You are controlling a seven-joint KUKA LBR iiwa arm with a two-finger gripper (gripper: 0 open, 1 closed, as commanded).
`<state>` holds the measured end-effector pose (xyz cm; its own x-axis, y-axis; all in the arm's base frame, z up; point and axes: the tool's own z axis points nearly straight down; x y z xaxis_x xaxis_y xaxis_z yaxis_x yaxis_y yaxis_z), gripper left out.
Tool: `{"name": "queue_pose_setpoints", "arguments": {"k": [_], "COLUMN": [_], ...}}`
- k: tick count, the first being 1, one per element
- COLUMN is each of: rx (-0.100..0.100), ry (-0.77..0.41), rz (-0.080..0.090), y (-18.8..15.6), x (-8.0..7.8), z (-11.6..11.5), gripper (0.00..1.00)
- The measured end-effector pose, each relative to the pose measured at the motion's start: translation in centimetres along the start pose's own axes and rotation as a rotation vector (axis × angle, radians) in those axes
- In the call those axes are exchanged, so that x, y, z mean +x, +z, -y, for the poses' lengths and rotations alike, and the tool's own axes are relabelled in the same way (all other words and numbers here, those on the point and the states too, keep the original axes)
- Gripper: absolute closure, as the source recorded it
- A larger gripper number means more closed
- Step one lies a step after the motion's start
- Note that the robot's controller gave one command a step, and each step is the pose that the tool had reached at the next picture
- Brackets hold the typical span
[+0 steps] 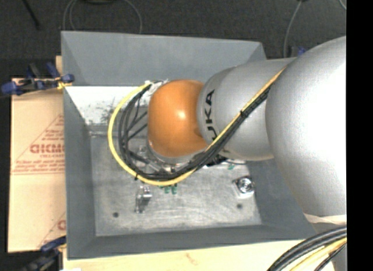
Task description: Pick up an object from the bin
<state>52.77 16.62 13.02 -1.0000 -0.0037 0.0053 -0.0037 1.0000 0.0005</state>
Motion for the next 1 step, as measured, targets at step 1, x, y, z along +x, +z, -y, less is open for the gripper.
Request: {"name": "queue_pose_setpoints", "arguments": {"k": [1], "rx": [0.001], "ry": [0.004], "rz": [0.013], "y": [2.0], "x": [-7.78], "z": [2.6], "gripper": [0.0]}}
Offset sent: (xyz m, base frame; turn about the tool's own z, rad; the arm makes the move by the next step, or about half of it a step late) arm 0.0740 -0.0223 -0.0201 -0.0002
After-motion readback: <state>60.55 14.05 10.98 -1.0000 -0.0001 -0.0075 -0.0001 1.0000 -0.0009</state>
